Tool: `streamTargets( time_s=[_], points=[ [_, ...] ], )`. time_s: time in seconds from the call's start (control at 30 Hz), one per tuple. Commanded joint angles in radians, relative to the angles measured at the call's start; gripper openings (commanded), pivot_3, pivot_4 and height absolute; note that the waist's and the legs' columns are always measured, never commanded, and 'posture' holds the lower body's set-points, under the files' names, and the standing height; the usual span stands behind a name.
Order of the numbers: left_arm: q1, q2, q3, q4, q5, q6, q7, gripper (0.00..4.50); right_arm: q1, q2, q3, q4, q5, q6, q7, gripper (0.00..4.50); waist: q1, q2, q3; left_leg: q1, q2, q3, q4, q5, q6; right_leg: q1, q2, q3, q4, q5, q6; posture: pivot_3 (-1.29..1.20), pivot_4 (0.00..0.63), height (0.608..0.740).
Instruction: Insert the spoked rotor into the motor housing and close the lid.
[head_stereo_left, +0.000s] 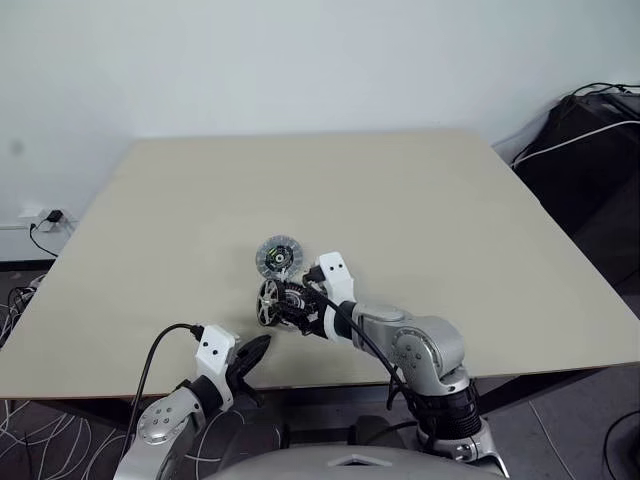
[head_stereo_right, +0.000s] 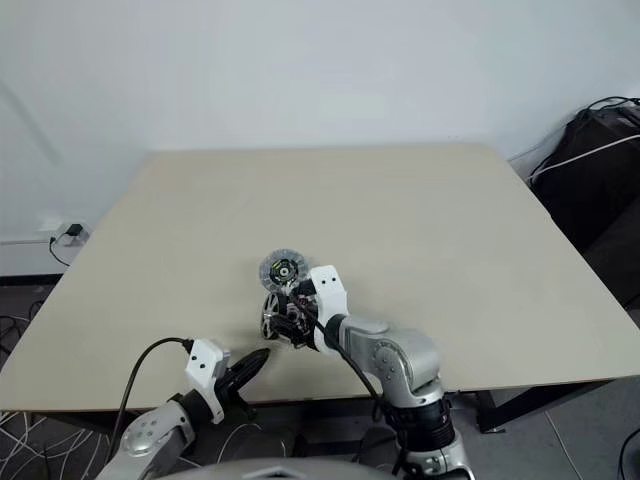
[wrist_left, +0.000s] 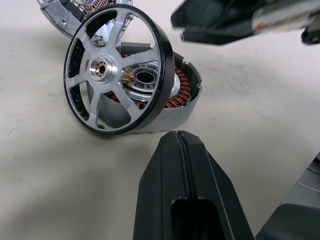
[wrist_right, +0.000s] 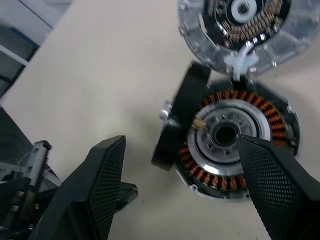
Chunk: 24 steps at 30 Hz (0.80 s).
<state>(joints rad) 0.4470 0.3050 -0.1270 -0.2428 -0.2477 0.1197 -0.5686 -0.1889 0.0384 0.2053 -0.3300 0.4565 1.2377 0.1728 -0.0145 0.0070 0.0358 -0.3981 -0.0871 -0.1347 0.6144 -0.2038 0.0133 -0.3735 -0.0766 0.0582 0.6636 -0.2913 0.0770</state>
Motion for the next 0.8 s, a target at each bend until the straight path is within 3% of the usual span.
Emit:
streamTargets(
  time_s=[0.03, 0.8],
  points=[
    [-0.006, -0.002, 0.001, -0.033, -0.010, -0.025, -0.006, 0.00, -0.041, 0.054, -0.020, 0.015, 0.021, 0.009, -0.006, 3.78, -0.001, 0.000, 0.000, 0.000, 0.000, 0.000, 0.000, 0.000, 0.000, 0.000, 0.000, 0.000, 0.000, 0.000, 0.000, 0.00, 0.000, 0.740],
    [0.000, -0.001, 0.002, -0.041, -0.009, -0.022, 0.003, 0.00, -0.096, 0.115, -0.034, 0.127, 0.069, -0.058, -0.030, 3.78, -0.010, 0.001, 0.001, 0.000, 0.000, 0.000, 0.000, 0.000, 0.000, 0.000, 0.000, 0.000, 0.000, 0.000, 0.000, 0.00, 0.000, 0.740]
  ],
)
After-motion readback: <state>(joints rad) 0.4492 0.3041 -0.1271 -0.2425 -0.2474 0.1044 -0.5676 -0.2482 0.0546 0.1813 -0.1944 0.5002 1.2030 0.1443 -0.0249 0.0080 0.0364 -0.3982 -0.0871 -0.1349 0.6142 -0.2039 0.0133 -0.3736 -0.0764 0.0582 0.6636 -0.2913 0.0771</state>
